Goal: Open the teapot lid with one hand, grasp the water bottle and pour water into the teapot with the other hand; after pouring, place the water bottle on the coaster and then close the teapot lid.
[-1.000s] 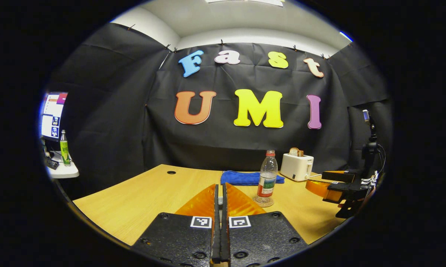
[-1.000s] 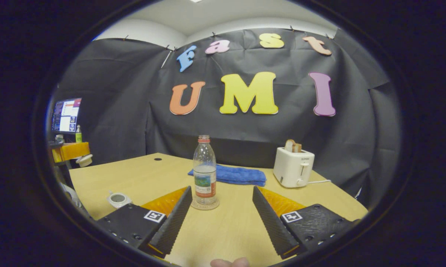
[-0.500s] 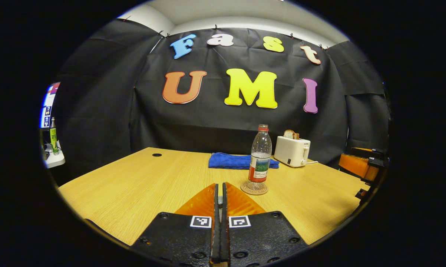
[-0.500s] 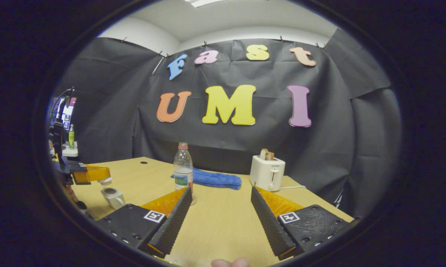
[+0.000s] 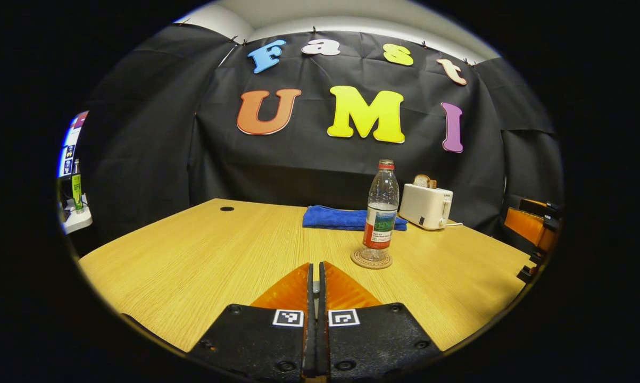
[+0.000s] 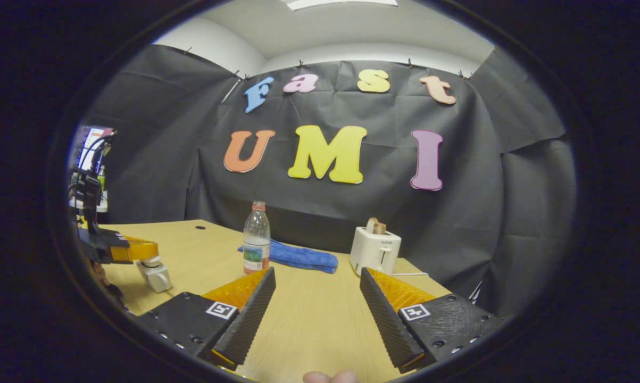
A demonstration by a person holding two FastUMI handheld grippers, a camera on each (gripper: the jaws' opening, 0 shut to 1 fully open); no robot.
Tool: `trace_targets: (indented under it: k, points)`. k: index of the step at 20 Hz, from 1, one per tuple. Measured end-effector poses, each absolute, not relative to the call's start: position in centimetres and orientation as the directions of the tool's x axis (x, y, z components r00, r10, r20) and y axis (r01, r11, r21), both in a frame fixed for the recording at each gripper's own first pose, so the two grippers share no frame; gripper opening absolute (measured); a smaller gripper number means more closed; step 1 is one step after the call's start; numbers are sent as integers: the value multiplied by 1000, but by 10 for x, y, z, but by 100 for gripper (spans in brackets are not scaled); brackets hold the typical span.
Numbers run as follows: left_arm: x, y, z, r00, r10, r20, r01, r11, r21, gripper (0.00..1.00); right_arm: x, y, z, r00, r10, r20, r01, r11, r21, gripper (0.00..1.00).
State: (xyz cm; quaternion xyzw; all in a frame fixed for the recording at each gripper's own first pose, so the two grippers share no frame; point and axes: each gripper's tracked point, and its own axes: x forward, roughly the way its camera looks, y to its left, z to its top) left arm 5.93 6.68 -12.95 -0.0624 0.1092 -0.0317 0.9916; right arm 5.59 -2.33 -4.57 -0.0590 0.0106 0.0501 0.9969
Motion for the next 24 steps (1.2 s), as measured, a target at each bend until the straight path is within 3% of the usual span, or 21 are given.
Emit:
trace_targets:
  k: [6, 9, 10, 12, 13, 14, 15, 16, 20, 24]
  points:
    - [55, 71, -137, 970, -51, -238, 18, 990, -138, 4, 55, -24, -48, 994, 103, -34, -106, 990, -97, 95]
    - [55, 71, -130, 974, -36, -222, 6, 991, -136, 12, 52, -25, -48, 994, 103, -36, -107, 989, -100, 95]
    - [55, 72, -127, 976, -30, -214, 2, 992, -130, 20, 50, -26, -48, 994, 102, -35, -105, 989, -99, 98]
    - [56, 75, -125, 978, -7, -209, -17, 993, -115, 45, 47, -30, -45, 994, 101, -32, -103, 990, -92, 98]
    - [53, 80, -120, 978, 17, -207, -41, 993, -113, 66, 46, -31, -42, 995, 98, -29, -101, 991, -88, 98]
    - [51, 84, -109, 981, 44, -190, -66, 992, -110, 71, 44, -33, -40, 995, 94, -23, -95, 992, -85, 98]
    - [49, 85, -90, 986, 67, -155, -84, 991, -102, 87, 44, -36, -36, 996, 84, -17, -85, 993, -80, 98]
    - [48, 84, -69, 991, 78, -111, -89, 992, -93, 96, 42, -37, -33, 997, 79, -12, -80, 994, -70, 95]
    - [34, 69, -2, 997, 81, 3, -81, 995, -56, 98, 35, -36, -16, 998, 69, 13, -70, 998, 6, 98]
    - [11, 50, 15, 998, 67, 3, -67, 996, -59, 98, 22, -34, 0, 998, 57, 33, -59, 996, 64, 98]
